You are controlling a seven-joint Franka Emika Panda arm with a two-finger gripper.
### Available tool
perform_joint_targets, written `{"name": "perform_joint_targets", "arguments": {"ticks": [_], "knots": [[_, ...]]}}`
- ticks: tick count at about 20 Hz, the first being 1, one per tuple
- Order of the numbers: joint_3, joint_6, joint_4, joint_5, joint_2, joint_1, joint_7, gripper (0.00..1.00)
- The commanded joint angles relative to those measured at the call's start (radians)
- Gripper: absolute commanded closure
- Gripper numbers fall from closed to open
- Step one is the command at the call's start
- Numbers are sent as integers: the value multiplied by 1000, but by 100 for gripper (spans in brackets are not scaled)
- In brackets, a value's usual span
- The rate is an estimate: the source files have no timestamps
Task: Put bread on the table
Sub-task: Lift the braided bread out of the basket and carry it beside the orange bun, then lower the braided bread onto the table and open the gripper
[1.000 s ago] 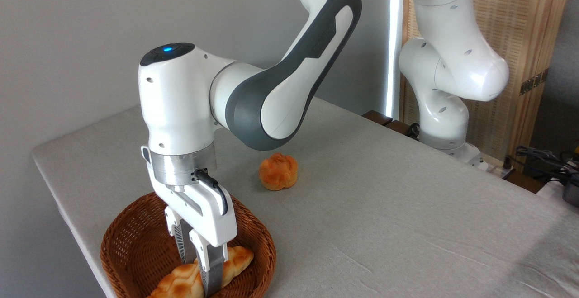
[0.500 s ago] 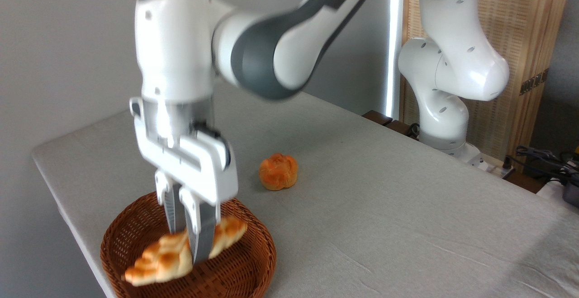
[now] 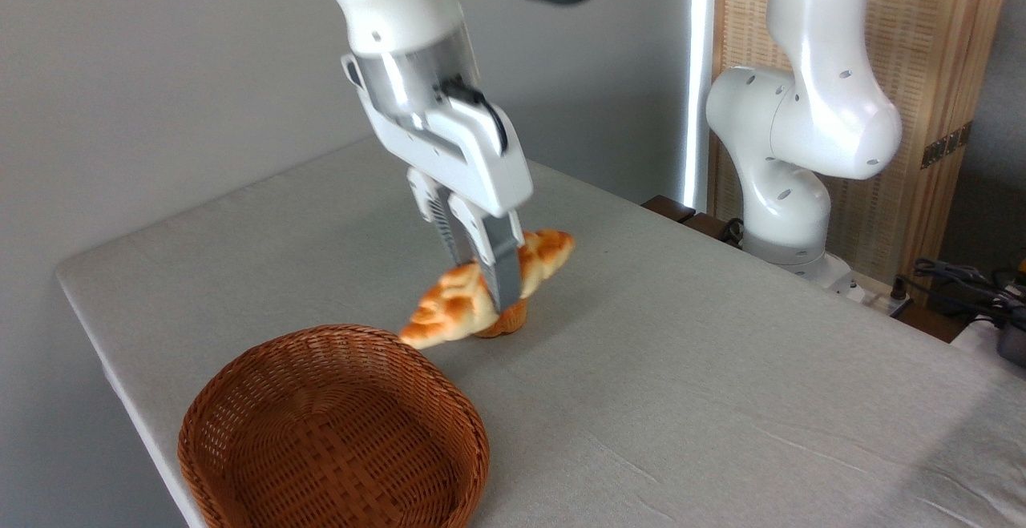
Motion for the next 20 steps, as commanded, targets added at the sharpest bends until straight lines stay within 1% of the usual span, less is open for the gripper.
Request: {"name": "perform_joint_targets", "arguments": {"ticks": [1, 4, 5, 6, 9, 10, 11, 12, 20], "knots": [[6, 90, -188, 2, -95, -31, 32, 44], [6, 94, -239, 7, -96, -41, 40, 43], [6, 96, -245, 14, -96, -44, 37, 23], [6, 96, -245, 17, -95, -54, 36, 1], [6, 96, -250, 19, -89, -55, 39, 0], [6, 105, -264, 27, -86, -55, 39, 0], [6, 117, -273, 57, -83, -55, 37, 0], [6, 119, -273, 74, -81, -55, 34, 0], [6, 121, -264, 65, -86, -55, 16, 0]]}}
